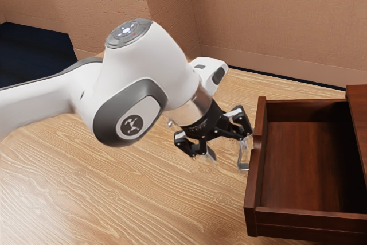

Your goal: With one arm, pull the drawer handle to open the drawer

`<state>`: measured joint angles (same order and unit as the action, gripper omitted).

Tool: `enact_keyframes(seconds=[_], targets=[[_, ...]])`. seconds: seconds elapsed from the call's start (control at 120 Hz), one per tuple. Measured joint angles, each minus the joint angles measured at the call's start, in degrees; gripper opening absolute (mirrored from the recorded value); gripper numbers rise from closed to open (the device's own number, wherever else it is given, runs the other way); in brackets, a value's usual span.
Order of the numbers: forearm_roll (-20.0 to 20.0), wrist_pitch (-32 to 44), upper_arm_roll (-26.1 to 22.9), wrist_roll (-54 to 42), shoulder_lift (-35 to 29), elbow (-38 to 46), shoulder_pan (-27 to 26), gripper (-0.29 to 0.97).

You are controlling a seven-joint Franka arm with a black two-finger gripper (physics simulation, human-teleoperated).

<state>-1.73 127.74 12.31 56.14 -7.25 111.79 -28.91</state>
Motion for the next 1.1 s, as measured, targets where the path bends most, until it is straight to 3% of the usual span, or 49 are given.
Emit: enact_keyframes(seconds=[0.158, 0.258, 0.375, 0.517, 0.708, 1.1], targets=[[-1.06, -0.22, 0.00, -0.22, -2.76, -0.51, 0.02, 0.46], [-0.82, -3.52, -0.21, 0.31, -2.80, -4.41, -0.29, 0.54], [-0.50, -12.70, -0.42, 4.58, -2.99, -11.89, -2.72, 0.60], [-0.65, -30.00, 2.42, 11.91, -3.48, -21.01, -3.28, 0.64], [-2.08, -41.37, 3.29, 18.55, -5.15, -19.50, -2.19, 0.66], [-3.63, -44.80, 4.71, 29.78, -6.04, -11.78, -1.40, 0.68]])
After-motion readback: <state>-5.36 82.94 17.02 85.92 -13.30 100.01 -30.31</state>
